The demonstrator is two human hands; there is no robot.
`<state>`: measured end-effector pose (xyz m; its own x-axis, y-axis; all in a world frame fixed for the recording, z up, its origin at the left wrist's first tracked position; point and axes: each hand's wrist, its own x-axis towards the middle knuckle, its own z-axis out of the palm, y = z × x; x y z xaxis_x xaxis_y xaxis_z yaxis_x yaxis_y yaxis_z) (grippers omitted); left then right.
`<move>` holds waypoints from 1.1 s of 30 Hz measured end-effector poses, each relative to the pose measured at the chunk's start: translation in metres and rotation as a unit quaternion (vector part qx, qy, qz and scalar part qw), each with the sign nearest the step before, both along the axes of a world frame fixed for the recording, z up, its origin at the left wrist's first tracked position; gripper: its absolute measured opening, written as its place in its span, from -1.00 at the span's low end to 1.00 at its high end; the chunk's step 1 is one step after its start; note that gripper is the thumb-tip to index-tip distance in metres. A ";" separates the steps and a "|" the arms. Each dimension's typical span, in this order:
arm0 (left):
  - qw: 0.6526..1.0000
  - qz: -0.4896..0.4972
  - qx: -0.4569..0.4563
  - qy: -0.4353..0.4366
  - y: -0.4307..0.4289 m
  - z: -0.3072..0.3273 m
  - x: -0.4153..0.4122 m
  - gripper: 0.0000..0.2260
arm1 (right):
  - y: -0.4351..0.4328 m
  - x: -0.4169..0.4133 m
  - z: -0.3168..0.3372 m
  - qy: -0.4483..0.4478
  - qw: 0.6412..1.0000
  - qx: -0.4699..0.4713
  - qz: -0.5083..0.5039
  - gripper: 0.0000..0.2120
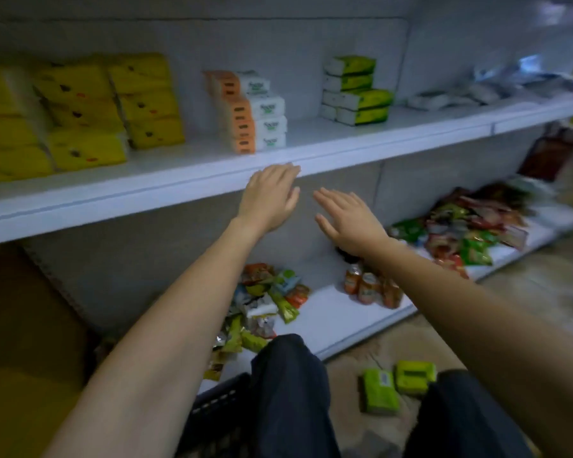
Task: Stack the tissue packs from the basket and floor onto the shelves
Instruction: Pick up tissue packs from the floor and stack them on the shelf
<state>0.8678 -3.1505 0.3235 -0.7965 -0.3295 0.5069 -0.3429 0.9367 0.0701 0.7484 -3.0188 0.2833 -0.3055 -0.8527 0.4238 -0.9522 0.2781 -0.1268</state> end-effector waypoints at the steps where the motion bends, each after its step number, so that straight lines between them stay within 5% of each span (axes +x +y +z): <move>1: 0.999 -0.027 0.006 -0.020 0.024 -0.011 -0.024 -0.58 | 0.033 -0.010 -0.013 -0.006 0.999 0.001 -0.033 -0.30; 8: 0.955 -0.273 0.074 -0.083 0.241 -0.093 -0.154 -0.61 | 0.257 -0.045 -0.098 -0.061 0.967 -0.044 -0.242 -0.57; 13: 0.877 -0.383 0.258 -0.134 0.379 -0.156 -0.181 -0.57 | 0.383 -0.030 -0.171 -0.189 0.885 -0.158 -0.395 -0.48; 20: 0.825 -0.375 0.323 -0.274 0.480 -0.290 -0.175 -0.68 | 0.499 0.017 -0.288 -0.340 0.736 -0.175 -0.559 -0.53; 25: 0.783 -0.336 0.224 -0.473 0.526 -0.382 -0.145 -0.65 | 0.546 0.052 -0.369 -0.432 0.660 -0.105 -0.605 -0.51; 33: 0.679 -0.249 0.164 -0.670 0.550 -0.471 -0.085 -0.56 | 0.576 0.090 -0.455 -0.528 0.591 0.036 -0.609 -0.55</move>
<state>0.7832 -2.6004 -0.1475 -0.5237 0.2303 -0.8202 0.0488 0.9693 0.2410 0.8384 -2.4430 -0.1721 -0.7724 0.2675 -0.5761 0.5594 0.7161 -0.4175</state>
